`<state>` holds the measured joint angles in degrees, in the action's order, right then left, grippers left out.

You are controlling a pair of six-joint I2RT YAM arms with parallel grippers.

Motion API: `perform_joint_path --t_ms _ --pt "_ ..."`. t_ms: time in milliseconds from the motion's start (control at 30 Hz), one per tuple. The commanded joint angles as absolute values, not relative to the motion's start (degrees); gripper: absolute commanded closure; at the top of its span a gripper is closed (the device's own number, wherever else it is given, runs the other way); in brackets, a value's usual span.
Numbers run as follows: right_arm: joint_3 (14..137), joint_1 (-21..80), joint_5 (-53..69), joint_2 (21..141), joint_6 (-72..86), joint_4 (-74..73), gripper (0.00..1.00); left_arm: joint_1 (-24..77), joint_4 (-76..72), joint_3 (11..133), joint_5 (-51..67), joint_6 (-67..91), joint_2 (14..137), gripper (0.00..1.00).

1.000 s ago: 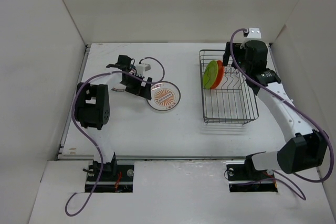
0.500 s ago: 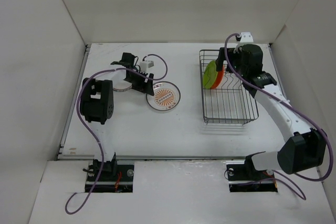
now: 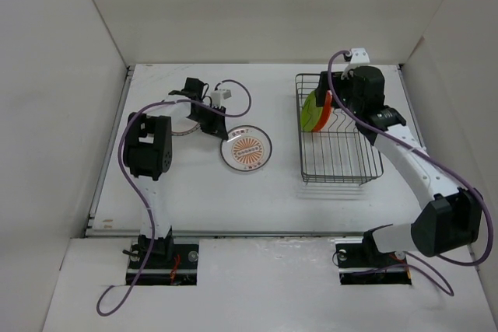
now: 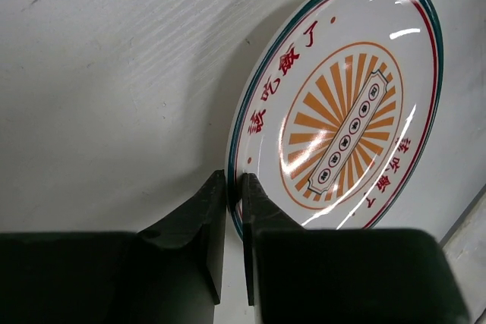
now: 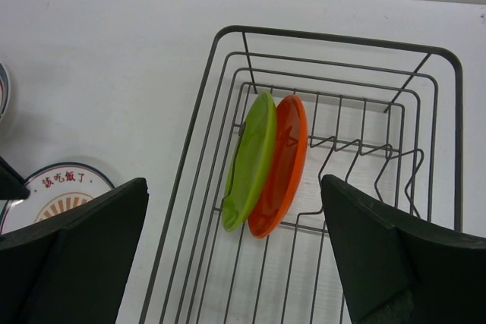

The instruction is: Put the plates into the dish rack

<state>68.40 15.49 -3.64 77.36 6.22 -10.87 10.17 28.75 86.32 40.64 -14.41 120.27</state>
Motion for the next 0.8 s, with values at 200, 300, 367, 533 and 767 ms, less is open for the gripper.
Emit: perform_joint_path --t_ms 200,300,367,533,767 --pt "68.99 16.61 17.54 79.36 -1.39 -4.31 0.00 11.43 35.31 92.98 45.25 -16.78 110.51 1.00" --pt "68.47 16.61 30.82 81.03 -4.91 -1.85 0.00 11.95 37.43 94.91 47.63 -18.27 104.97 1.00" --pt "68.47 16.61 37.59 81.99 -5.70 -1.23 0.00 11.95 38.85 95.44 49.31 -20.04 102.32 1.00" --pt "67.94 17.83 44.55 85.86 -6.24 3.86 0.00 11.95 43.15 96.59 52.91 -22.84 96.42 1.00" --pt "71.71 21.61 51.93 91.74 -8.17 3.87 0.01 12.48 46.05 97.65 56.87 -26.02 92.55 1.00"
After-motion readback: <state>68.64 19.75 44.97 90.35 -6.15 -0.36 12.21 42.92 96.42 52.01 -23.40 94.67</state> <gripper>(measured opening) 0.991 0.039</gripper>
